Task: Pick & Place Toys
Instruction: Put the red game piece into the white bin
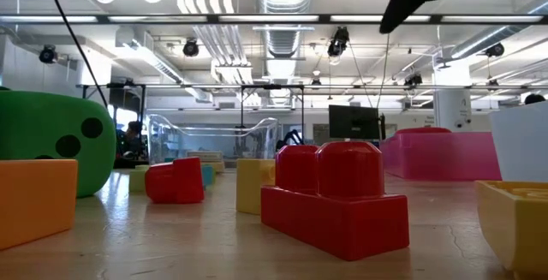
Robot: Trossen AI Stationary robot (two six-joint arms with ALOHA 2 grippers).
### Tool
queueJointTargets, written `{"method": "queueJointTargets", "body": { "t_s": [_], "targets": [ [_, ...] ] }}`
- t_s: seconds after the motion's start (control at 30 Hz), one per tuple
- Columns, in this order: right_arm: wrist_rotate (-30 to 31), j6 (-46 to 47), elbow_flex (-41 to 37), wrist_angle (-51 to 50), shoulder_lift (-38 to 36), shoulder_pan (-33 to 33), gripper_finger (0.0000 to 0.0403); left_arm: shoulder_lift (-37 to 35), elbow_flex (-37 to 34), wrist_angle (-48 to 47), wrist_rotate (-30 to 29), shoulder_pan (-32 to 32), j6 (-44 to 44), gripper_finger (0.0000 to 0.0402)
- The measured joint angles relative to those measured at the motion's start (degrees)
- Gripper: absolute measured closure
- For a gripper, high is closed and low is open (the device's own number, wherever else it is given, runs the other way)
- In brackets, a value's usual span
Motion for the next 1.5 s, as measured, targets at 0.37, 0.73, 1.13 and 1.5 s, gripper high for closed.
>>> {"method": "queueJointTargets", "body": {
  "t_s": [0.37, 0.73, 1.13, 1.5],
  "targets": [
    [-1.12, 1.42, 20.68, -7.29, 18.58, 0.52, 0.0067, -3.61, 0.0, -0.2, -5.63, -12.83, -1.63, 0.0085],
    [-5.65, 1.36, 34.96, -20.25, 30.48, 0.59, 0.0067, -8.26, 0.0, 5.93, -18.06, -24.96, 1.06, 0.0085],
    [-10.49, -1.06, 40.28, -19.01, 37.0, 0.74, 0.0067, -9.71, -4.28, 18.02, -19.27, -26.68, 15.21, 0.0085],
    [-12.55, -3.11, 38.76, -17.08, 36.85, 0.66, 0.0067, -23.34, -25.2, 38.66, -21.03, -26.56, 18.7, 0.0085]
  ]
}}
